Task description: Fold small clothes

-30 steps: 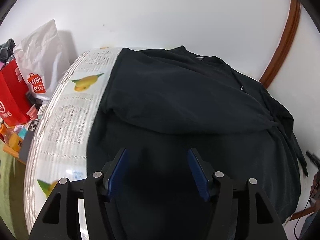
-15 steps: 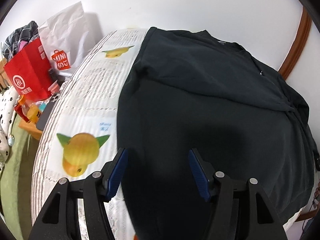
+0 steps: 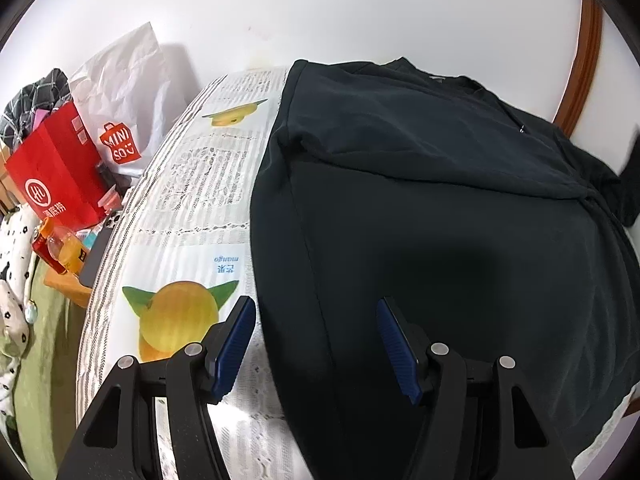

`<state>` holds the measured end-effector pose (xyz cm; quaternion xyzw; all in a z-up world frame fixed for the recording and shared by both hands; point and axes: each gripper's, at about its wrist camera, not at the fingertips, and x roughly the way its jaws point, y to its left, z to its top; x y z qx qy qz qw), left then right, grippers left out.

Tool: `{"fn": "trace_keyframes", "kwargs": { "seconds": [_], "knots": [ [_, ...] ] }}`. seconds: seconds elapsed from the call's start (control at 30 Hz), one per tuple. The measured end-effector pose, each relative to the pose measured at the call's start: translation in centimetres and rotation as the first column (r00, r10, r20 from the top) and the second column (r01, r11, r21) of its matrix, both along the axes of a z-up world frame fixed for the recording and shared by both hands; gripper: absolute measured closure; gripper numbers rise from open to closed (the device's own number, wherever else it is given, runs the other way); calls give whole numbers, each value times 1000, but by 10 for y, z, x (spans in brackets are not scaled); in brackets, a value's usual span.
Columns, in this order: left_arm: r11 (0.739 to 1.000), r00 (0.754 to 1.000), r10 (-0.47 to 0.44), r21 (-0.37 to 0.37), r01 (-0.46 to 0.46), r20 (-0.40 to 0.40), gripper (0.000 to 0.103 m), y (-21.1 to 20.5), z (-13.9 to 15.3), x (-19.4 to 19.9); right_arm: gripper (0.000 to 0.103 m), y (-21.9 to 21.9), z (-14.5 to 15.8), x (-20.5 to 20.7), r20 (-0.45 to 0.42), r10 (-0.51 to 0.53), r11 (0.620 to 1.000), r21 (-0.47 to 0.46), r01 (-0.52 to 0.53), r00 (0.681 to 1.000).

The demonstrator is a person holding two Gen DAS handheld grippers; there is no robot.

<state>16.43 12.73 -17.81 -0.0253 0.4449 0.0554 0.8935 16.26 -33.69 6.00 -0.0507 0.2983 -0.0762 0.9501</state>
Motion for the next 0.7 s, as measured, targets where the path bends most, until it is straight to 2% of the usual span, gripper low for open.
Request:
{"fn": "trace_keyframes", "kwargs": {
  "seconds": [0.1,0.2,0.33,0.47,0.6,0.63,0.7],
  "knots": [
    [1000,1000,10,-26,-10,-4,43,7,-5,0,90,67,17,23,27,132,991,34,-133,991],
    [998,1000,9,-63,-8,13,43,12,-8,-2,90,134,22,40,45,249,965,68,-252,967],
    [998,1000,5,-56,-4,20,43,10,-9,-2,90,216,-5,80,21,363,922,136,-362,932],
    [999,1000,0,-42,1,28,42,7,-9,-3,89,270,-55,119,-51,379,915,168,-366,924],
    [999,1000,-5,-52,6,26,42,8,-9,-3,86,279,-90,147,-123,336,928,210,-307,934],
    [998,1000,-6,-56,8,27,42,8,-9,-3,84,282,-99,152,-135,326,931,217,-293,936],
    [998,1000,-8,-62,10,30,42,9,-9,-5,73,283,-108,157,-173,335,930,216,-296,926]
  ]
}}
